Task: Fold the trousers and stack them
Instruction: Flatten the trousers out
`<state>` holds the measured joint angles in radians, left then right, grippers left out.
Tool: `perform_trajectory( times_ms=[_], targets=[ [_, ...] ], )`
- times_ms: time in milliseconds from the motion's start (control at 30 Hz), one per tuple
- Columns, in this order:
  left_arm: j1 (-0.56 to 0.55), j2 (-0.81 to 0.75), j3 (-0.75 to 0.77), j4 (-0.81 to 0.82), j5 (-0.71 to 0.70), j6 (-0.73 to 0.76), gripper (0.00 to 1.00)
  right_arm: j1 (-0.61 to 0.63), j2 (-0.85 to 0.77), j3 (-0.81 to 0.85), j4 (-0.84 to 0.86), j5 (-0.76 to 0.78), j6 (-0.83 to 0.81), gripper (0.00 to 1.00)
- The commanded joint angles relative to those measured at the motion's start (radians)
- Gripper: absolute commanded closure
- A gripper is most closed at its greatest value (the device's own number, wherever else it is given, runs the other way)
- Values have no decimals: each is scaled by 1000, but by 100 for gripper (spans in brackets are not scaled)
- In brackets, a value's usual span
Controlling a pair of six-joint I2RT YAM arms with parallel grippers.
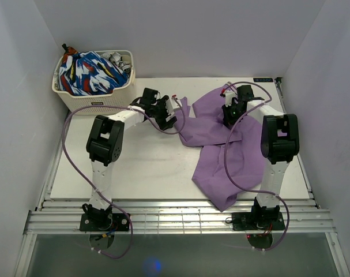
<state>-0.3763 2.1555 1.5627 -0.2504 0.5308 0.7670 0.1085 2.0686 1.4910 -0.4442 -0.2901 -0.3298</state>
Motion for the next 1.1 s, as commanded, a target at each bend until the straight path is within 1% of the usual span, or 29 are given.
perform_trajectory(
  times_ms=[0,67,133,167,233,267,333,367,400,433,467,500,567,600,633,667,700,767,800,900,1000,1033,1067],
  targets=[
    [-21,23,54,40,12,100,2,-10,-50,-3,10,16,-14,92],
    [-30,64,68,37,5,115,2,-9,-54,2,7,20,-15,92],
    [-32,73,77,28,21,123,9,-9,-59,8,2,22,-15,92],
    [-32,66,73,34,41,114,24,-9,-67,6,2,20,-15,92],
    [-30,5,34,51,55,86,44,-10,-76,8,1,14,-12,92],
    [-30,-21,20,46,72,80,61,-9,-90,9,-1,11,-9,92],
    [-26,-75,2,-54,98,65,82,-9,-106,8,-1,-12,1,92],
    [-16,-139,-6,-90,109,51,94,-9,-126,6,1,-18,6,92],
    [-10,-176,-18,-157,118,35,100,-9,-136,5,4,-26,12,92],
    [-4,-219,-57,-183,120,-7,100,-9,-148,2,7,-46,26,92],
    [7,-311,-79,-206,115,-29,100,-9,-162,-1,10,-55,34,92],
    [8,-359,-102,-269,91,-44,100,-7,-189,-6,19,-69,40,92],
    [20,-458,-168,-331,80,-78,100,-7,-220,-15,32,-115,61,92],
    [23,-558,-187,-373,71,-96,100,-6,-246,-18,44,-132,69,92],
    [25,-603,-202,-401,33,-118,100,-4,-257,-15,44,-167,72,92],
    [25,-637,-201,-443,23,-142,100,2,-275,-14,41,-185,77,92],
    [25,-687,-191,-543,18,-153,100,3,-283,-11,36,-229,77,92],
    [25,-721,-161,-674,5,-173,100,19,-309,-12,35,-273,75,92],
    [25,-747,-152,-699,-5,-179,100,26,-314,-15,35,-300,75,92],
    [25,-752,-110,-750,-48,-224,100,68,-327,-21,42,-299,66,92],
    [25,-642,-61,-785,-86,-267,100,105,-312,-28,88,-242,74,92],
    [25,-599,-23,-791,-100,-290,100,111,-302,-25,97,-213,77,92],
    [25,-498,-1,-797,-138,-304,100,126,-274,-11,104,-207,77,92]
  ],
)
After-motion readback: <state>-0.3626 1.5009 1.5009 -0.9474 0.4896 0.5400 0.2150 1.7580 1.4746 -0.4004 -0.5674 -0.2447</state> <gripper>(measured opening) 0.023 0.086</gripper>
